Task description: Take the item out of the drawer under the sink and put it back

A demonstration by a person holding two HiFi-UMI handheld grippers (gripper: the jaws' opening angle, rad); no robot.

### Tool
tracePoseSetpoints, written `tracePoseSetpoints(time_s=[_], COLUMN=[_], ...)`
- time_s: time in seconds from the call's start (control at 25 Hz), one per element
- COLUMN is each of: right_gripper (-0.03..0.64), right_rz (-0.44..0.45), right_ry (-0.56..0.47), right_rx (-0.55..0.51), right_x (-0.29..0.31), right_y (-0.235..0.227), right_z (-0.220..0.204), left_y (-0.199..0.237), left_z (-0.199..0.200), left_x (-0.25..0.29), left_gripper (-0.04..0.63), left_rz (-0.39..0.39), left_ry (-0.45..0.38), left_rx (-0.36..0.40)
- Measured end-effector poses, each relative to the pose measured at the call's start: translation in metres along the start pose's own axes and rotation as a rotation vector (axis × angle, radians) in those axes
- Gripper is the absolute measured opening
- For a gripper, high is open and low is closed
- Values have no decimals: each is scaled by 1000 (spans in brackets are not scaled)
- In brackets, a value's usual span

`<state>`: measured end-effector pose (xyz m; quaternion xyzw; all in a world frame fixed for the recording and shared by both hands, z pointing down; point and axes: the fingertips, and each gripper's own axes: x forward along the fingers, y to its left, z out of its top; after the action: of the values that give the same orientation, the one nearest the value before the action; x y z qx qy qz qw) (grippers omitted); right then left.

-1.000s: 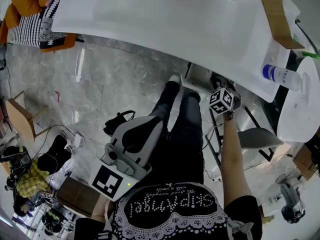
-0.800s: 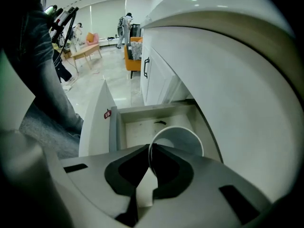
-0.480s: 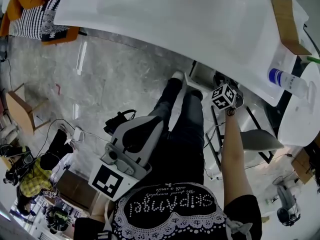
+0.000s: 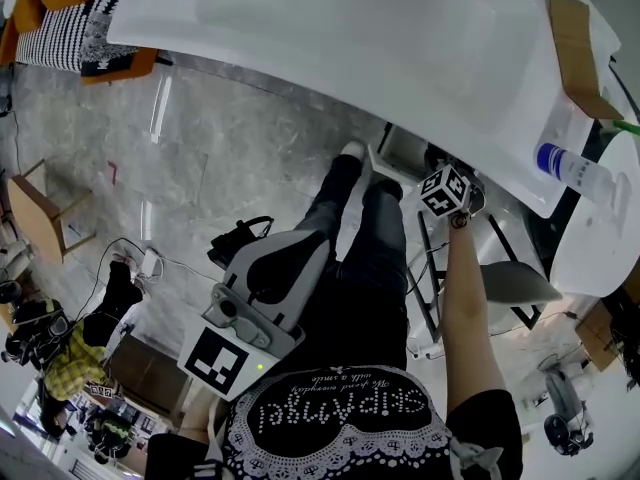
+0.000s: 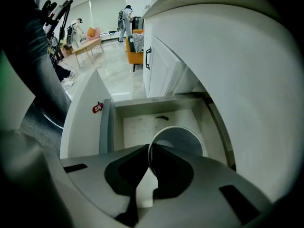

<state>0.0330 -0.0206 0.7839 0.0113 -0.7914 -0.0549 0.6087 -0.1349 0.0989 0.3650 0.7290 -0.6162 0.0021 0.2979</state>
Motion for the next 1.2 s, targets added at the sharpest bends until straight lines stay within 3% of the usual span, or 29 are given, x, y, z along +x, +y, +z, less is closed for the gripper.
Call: tracePoseSetpoints(time_s=[0.64,1.2], right_gripper=[28,61], right_rz=[-6,9], right_ry=[3,-15], right_rx=[-62,7], right_x=[0,-11], right_y=[-4,-3], right_z=[-1,3], left_y=[-4,-8], left_z=[-2,1], left_x=[4,11], left_gripper=[5,5], left_rz=[2,-22], left_ry=[11,5], left_rx=[4,4])
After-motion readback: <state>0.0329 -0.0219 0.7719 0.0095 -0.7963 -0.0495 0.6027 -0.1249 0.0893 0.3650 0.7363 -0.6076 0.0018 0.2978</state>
